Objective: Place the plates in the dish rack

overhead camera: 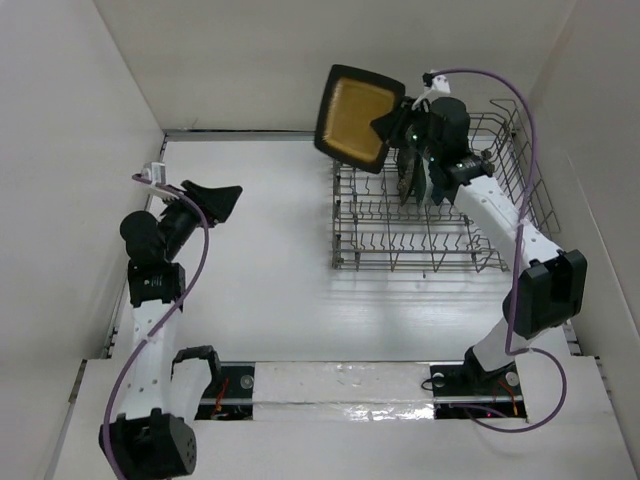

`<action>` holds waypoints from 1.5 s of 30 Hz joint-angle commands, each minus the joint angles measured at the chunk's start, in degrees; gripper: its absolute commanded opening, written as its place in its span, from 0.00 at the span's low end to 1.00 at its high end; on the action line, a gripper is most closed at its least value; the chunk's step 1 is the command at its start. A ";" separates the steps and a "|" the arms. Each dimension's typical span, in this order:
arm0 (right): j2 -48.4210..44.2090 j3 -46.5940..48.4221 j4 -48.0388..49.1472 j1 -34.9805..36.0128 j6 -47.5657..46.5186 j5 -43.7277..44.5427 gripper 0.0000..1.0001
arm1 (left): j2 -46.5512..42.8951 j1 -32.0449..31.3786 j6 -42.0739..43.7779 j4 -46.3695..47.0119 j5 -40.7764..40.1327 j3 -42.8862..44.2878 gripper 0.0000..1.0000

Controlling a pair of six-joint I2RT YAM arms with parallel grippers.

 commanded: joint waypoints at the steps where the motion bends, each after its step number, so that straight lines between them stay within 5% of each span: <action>1: -3.06 7.12 -7.31 -1.17 -10.90 17.63 0.00 | -4.65 -5.70 10.94 -8.88 -5.61 4.40 0.55; 7: 2.03 19.06 -16.97 -3.19 -18.02 26.87 0.00 | -8.78 -13.97 19.91 -17.50 -14.85 4.42 0.55; 14: 8.19 31.55 -31.90 -3.72 -22.34 28.73 0.00 | -10.28 -14.50 21.06 -19.62 -15.73 3.27 0.55; 26: 9.51 30.42 -39.56 -2.06 -21.73 26.97 0.00 | -11.87 -14.50 20.97 -19.97 -16.08 3.09 0.56; 45: 23.92 43.60 -51.87 0.32 -15.84 30.22 0.00 | -11.78 -14.50 20.54 -20.32 -16.08 3.27 0.56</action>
